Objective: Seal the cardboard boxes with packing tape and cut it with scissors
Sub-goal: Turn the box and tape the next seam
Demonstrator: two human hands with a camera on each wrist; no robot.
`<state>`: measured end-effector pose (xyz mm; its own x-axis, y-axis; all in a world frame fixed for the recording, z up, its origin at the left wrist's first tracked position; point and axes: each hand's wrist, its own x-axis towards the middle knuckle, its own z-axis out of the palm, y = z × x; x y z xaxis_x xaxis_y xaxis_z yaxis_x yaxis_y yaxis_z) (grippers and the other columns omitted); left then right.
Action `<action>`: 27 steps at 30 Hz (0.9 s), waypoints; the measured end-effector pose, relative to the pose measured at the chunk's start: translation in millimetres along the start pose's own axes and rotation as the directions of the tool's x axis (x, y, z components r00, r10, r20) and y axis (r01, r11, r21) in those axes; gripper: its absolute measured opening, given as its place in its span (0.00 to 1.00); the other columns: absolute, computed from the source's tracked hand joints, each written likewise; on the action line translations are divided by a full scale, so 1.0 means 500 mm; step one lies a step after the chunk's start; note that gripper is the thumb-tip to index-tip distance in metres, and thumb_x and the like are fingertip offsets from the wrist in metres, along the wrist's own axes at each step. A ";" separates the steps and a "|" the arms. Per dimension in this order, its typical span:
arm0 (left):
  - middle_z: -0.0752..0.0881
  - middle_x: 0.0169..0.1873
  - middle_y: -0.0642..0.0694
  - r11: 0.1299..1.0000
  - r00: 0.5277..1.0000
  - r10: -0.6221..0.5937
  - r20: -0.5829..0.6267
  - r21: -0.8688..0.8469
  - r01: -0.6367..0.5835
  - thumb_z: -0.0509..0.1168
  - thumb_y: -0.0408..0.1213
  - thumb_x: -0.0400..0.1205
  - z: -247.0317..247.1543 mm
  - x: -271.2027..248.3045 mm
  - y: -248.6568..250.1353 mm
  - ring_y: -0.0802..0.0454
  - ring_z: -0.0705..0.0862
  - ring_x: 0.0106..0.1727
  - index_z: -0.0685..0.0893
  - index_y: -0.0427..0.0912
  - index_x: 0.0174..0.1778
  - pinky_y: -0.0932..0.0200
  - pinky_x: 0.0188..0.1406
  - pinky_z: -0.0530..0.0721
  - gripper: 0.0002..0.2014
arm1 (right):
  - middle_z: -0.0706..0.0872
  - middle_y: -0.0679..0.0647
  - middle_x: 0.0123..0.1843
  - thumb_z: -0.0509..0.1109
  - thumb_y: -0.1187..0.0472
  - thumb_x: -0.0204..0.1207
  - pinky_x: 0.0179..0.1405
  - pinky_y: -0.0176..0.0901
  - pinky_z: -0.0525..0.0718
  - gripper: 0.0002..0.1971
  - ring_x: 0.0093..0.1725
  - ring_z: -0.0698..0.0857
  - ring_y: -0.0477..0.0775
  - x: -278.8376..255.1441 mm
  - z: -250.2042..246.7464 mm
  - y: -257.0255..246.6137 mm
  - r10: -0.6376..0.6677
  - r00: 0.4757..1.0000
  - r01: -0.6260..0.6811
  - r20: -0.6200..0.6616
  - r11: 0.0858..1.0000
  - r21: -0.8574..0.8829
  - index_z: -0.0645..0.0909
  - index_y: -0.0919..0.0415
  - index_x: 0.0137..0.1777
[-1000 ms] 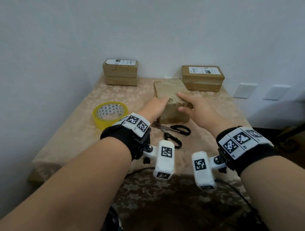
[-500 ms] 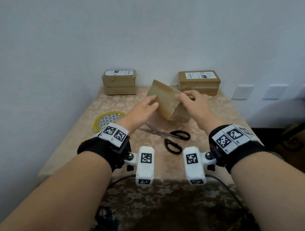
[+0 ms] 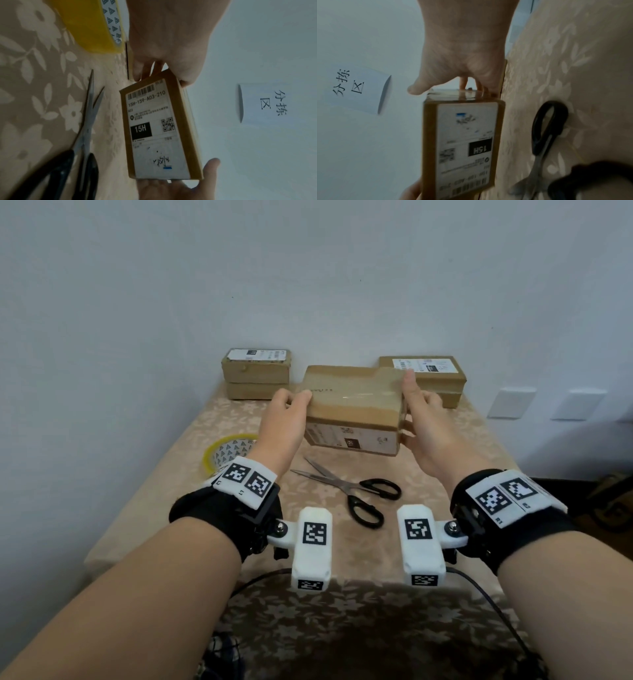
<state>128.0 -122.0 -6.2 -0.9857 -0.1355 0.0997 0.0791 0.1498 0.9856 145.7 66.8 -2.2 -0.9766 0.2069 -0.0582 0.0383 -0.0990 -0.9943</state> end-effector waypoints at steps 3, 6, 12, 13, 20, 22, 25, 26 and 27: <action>0.77 0.45 0.42 0.996 0.998 -0.069 -0.011 -0.061 0.068 0.56 0.47 0.85 0.001 -0.001 0.001 0.48 0.78 0.46 0.72 0.42 0.45 0.41 0.54 0.83 0.11 | 0.82 0.50 0.65 0.69 0.31 0.64 0.63 0.61 0.82 0.43 0.63 0.82 0.53 -0.002 -0.005 0.002 0.046 0.991 -0.044 0.128 0.999 -0.016 0.67 0.51 0.76; 0.82 0.50 0.39 0.990 0.995 -0.101 -0.005 -0.100 0.100 0.54 0.51 0.85 -0.003 -0.001 -0.001 0.48 0.82 0.49 0.74 0.42 0.49 0.42 0.57 0.83 0.14 | 0.82 0.45 0.65 0.71 0.34 0.62 0.60 0.60 0.83 0.44 0.63 0.82 0.50 -0.007 -0.009 -0.004 0.062 0.978 -0.056 0.201 0.998 -0.034 0.66 0.47 0.79; 0.85 0.52 0.48 0.997 0.998 0.031 0.062 -0.074 -0.027 0.60 0.46 0.85 -0.001 -0.004 0.008 0.59 0.85 0.48 0.77 0.44 0.60 0.70 0.34 0.83 0.12 | 0.87 0.50 0.61 0.69 0.44 0.77 0.57 0.57 0.86 0.20 0.60 0.85 0.52 -0.008 -0.007 0.011 0.126 0.981 -0.103 0.150 0.983 -0.149 0.79 0.51 0.66; 0.84 0.52 0.47 0.995 0.996 0.057 0.070 -0.083 -0.051 0.62 0.43 0.84 -0.002 -0.004 0.008 0.56 0.86 0.50 0.78 0.44 0.61 0.68 0.38 0.85 0.11 | 0.87 0.49 0.61 0.68 0.44 0.78 0.61 0.58 0.84 0.19 0.60 0.85 0.51 -0.009 -0.011 0.014 0.120 0.982 -0.095 0.145 0.981 -0.169 0.79 0.51 0.65; 0.83 0.48 0.46 0.995 0.989 -0.035 0.143 -0.086 0.048 0.57 0.51 0.85 -0.001 -0.011 0.006 0.54 0.85 0.51 0.69 0.47 0.43 0.55 0.45 0.85 0.12 | 0.80 0.49 0.67 0.77 0.48 0.70 0.65 0.67 0.75 0.34 0.66 0.78 0.58 0.001 -0.031 0.015 0.068 0.981 -0.052 0.180 0.994 -0.097 0.69 0.45 0.75; 0.81 0.46 0.45 0.996 0.990 -0.071 0.118 -0.053 0.078 0.58 0.47 0.85 0.002 -0.009 -0.002 0.49 0.85 0.50 0.68 0.46 0.42 0.50 0.49 0.85 0.11 | 0.78 0.50 0.68 0.72 0.36 0.69 0.67 0.68 0.73 0.35 0.65 0.78 0.60 0.004 -0.028 0.017 0.106 0.984 -0.096 0.140 0.993 -0.075 0.69 0.45 0.74; 0.80 0.45 0.44 0.993 0.985 -0.113 0.128 -0.026 0.117 0.58 0.44 0.85 0.007 -0.010 -0.012 0.50 0.84 0.47 0.70 0.45 0.44 0.48 0.50 0.87 0.08 | 0.82 0.49 0.61 0.67 0.38 0.76 0.61 0.61 0.79 0.26 0.61 0.82 0.60 0.008 -0.024 0.025 0.135 0.989 -0.129 0.057 0.986 -0.107 0.71 0.49 0.69; 0.80 0.46 0.44 0.992 0.985 -0.121 0.124 -0.025 0.125 0.57 0.45 0.84 0.009 -0.012 -0.012 0.50 0.83 0.46 0.71 0.43 0.48 0.46 0.52 0.87 0.08 | 0.83 0.50 0.59 0.68 0.40 0.76 0.56 0.57 0.82 0.24 0.60 0.83 0.59 0.009 -0.021 0.029 0.143 0.989 -0.138 0.037 0.984 -0.113 0.71 0.50 0.67; 0.80 0.46 0.44 0.991 0.985 -0.129 0.116 -0.019 0.132 0.57 0.45 0.84 0.011 -0.014 -0.013 0.49 0.83 0.47 0.73 0.42 0.51 0.43 0.54 0.86 0.10 | 0.83 0.51 0.59 0.68 0.42 0.76 0.51 0.55 0.83 0.23 0.59 0.84 0.59 0.009 -0.018 0.031 0.153 0.988 -0.150 0.024 0.983 -0.111 0.71 0.51 0.66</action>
<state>133.3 -116.7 -14.3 -0.9983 -0.0386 -0.0445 -0.0486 0.1121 0.9925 143.7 75.0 -18.7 -0.9641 0.1653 -0.2076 0.2071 -0.0205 -0.9781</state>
